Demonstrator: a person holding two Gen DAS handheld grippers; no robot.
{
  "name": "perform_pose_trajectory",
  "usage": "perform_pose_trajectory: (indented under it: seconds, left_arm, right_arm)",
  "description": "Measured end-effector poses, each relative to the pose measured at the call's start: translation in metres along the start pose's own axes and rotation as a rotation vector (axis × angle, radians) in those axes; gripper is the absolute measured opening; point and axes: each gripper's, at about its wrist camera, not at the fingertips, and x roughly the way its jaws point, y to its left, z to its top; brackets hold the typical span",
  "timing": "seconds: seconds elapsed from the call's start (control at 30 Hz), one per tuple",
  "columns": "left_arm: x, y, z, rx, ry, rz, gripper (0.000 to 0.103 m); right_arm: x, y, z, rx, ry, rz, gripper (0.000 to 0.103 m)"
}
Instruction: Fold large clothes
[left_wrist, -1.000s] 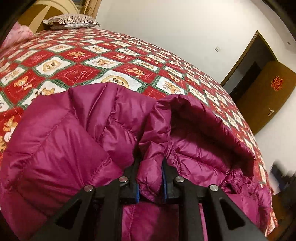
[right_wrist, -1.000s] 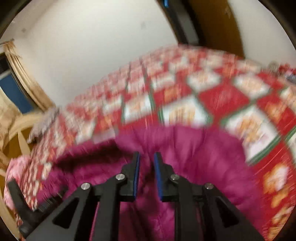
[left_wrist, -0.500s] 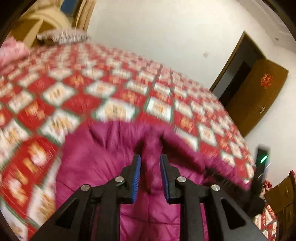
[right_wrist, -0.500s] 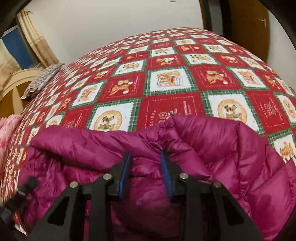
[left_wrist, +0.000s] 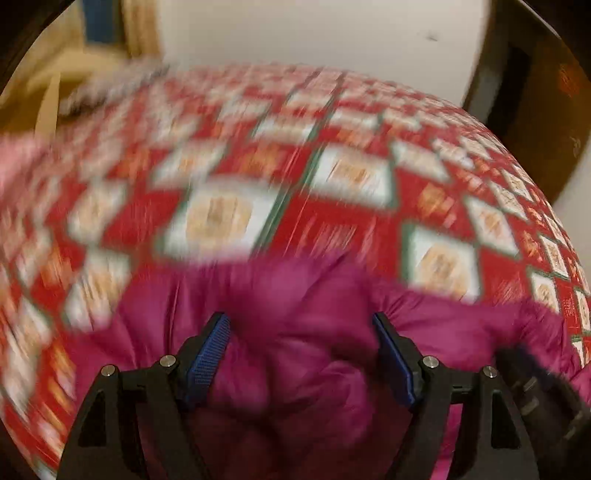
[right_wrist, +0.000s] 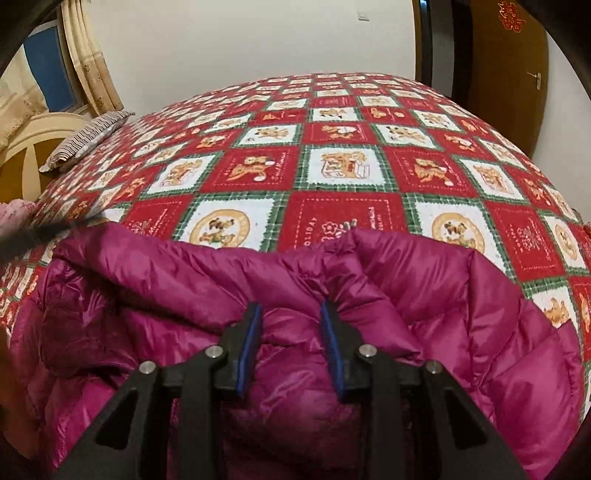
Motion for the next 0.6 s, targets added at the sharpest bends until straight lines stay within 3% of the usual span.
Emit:
perform_pose_trajectory:
  seconds: [0.07,0.23,0.3,0.4,0.6]
  left_arm:
    - [-0.009,0.014,-0.015,-0.053,-0.088,-0.058,0.079]
    - [-0.002,0.001,-0.017,0.008,-0.091,0.011,0.081]
    - [-0.002,0.004,-0.017,-0.003,-0.093,-0.004,0.081]
    - [-0.002,0.005,-0.017,-0.012,-0.095,-0.017,0.081]
    - [0.005,-0.002,-0.013,0.006,-0.085,0.012,0.084]
  right_arm:
    - [-0.001,-0.001,0.0,0.012,-0.005,0.019,0.036]
    - [-0.008,-0.004,0.001,0.038,-0.022,0.024,0.036]
    - [-0.019,-0.011,0.002,0.071,-0.04,0.019,0.036]
    - [-0.02,-0.023,0.001,0.072,-0.014,-0.066,0.034]
    - [-0.008,-0.021,-0.003,0.008,-0.003,-0.075,0.031]
